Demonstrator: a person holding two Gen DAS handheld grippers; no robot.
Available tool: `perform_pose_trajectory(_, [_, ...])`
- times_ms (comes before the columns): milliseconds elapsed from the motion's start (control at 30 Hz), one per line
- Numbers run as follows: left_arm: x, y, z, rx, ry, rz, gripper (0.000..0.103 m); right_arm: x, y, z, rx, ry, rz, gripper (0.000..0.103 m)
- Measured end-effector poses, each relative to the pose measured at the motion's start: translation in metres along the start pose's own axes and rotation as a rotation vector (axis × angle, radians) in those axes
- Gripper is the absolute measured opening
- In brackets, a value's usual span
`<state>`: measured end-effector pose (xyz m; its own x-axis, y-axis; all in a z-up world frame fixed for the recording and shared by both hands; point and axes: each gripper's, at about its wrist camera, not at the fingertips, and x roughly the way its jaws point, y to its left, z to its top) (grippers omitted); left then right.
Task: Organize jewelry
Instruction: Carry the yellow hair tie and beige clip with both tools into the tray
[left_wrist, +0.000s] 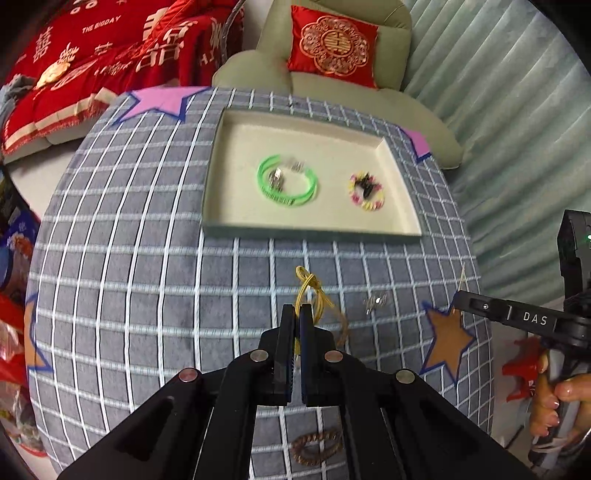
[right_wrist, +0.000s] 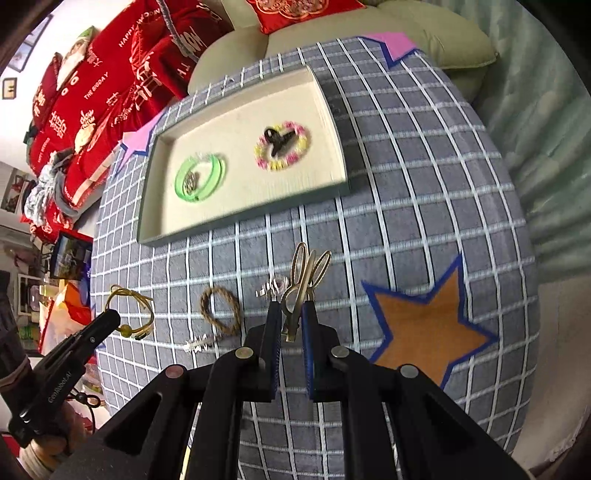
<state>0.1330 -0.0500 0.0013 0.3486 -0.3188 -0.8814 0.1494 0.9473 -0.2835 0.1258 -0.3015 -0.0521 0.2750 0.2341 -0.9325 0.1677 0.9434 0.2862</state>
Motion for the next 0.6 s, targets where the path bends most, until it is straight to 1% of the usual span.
perform_pose_trajectory(367, [0.019,-0.01,0.06,0.034,-0.049,0.016,0.012,0.005,0.01,0.058,-0.066,-0.034,0.0,0.011])
perform_pose_trajectory(600, [0.046,-0.002,0.097,0.012,-0.05,0.04,0.012,0.026,0.018,0.101,-0.104,-0.035,-0.005,0.011])
